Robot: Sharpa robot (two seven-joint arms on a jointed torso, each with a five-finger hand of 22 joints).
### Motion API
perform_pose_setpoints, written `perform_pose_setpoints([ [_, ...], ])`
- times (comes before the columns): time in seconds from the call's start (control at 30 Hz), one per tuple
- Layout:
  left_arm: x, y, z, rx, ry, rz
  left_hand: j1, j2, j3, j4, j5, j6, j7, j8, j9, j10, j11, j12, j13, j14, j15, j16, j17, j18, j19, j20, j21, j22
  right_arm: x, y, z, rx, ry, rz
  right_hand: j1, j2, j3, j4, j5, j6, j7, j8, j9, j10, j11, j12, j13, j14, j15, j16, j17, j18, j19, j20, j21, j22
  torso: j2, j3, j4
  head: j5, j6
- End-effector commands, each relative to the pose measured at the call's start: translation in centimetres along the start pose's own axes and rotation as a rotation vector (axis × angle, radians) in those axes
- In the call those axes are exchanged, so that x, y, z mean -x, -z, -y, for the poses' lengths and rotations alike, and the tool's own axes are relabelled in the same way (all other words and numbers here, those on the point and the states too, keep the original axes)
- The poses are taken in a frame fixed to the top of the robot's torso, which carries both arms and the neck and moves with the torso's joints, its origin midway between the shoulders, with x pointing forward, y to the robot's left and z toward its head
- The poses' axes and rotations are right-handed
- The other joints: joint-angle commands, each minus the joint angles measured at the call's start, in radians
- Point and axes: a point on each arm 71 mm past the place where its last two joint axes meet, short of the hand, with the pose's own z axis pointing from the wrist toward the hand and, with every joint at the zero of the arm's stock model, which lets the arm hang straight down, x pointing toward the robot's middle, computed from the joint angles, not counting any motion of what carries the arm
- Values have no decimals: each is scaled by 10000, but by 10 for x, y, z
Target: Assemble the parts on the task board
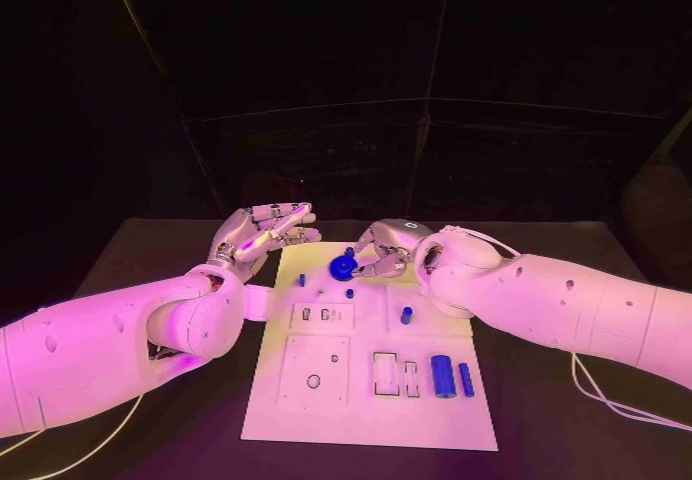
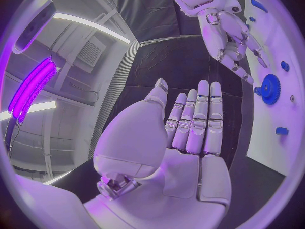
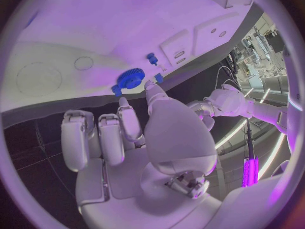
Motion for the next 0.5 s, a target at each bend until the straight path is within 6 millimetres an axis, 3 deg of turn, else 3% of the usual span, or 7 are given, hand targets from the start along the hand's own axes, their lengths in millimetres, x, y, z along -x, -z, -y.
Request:
perform_pose_setpoints([
  [0.03,0,0,2,-95,-4,-96,37,62,14,-78,59,46,20,-72,-15,14,-11,-65,-12,74,7,-40,10,148,50,-6,-57,-13,14,13,2,1209,-817,1370,423,29,55,-277,-93,761,-68,158,61,108,-55,81,215,796,-28,43,1519,-182,165,18,42,1446,-12,-7,-2,-46,10],
  [0.2,2,0,2,-104,-25,-61,58,74,20,-109,59,63,7,-76,-12,32,-18,-68,-9,79,6,-54,13,148,55,-6,-62,-22,24,43,33,1344,-1883,1439,1280,-29,208,-917,-206,1093,-131,249,62,-11,-131,-98,77,725,-101,-95,1228,-115,-61,-54,-78,1161,-12,-9,-17,-111,50],
  [0.37,2,0,2,-88,-8,-86,81,94,24,-160,59,121,-15,-73,-5,102,-40,-58,-2,114,-9,-69,24,151,76,-15,-65,-36,31,68,70,849,-2261,1251,1618,-121,261,-1255,-144,1219,-173,254,42,-110,-171,-265,-55,704,-140,-148,1138,-101,-113,-94,-114,1097,-33,-15,-75,-220,92],
  [0.5,1,-1,1,-79,9,-143,93,127,23,-221,60,212,-37,-69,1,238,-72,-30,10,175,-33,-88,42,154,115,-33,-65,-55,35,83,97,396,-2265,1190,1741,-177,273,-1408,-69,1243,-188,231,26,-141,-191,-330,-103,702,-159,-163,1121,-97,-129,-113,-128,1076,-53,23,-121,-251,104],
])
